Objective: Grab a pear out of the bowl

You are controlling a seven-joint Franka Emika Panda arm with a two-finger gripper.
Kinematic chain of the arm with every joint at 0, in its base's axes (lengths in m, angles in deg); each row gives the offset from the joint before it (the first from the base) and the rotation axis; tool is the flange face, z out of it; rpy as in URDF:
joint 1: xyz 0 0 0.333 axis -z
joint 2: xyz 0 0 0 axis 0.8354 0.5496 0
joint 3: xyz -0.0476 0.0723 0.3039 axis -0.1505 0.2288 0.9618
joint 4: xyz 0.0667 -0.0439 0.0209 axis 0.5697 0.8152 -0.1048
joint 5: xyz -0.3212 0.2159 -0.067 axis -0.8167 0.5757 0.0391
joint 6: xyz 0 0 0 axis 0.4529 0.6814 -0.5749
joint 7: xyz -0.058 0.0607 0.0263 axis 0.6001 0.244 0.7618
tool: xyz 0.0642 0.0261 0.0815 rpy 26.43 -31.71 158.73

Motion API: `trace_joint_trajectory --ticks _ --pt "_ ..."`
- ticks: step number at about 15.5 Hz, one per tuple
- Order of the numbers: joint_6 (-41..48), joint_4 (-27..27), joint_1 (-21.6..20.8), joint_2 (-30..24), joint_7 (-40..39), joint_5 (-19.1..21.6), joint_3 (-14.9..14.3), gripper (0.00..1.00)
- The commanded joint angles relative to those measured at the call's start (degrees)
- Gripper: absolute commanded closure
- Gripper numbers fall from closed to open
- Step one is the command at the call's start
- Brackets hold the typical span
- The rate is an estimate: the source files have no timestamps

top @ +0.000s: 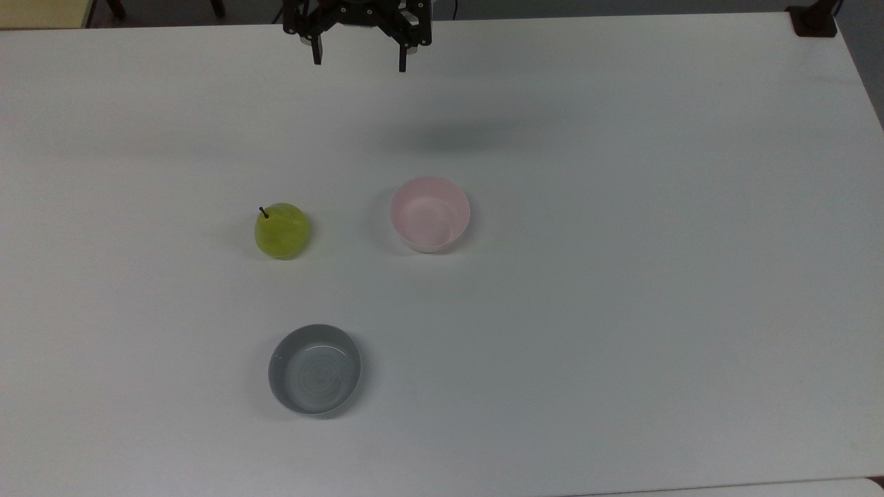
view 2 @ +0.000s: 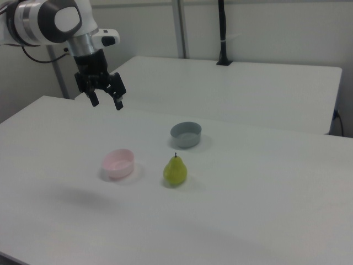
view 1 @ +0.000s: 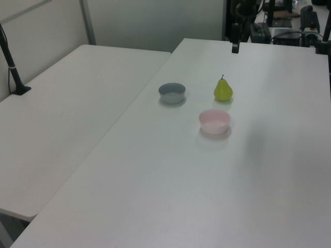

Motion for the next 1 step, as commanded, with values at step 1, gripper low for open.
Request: trace_joint_trajectory --ticks 1 --pt "1.4 0.0 0.0 -0.9 0.2 1.1 -0.3 0.00"
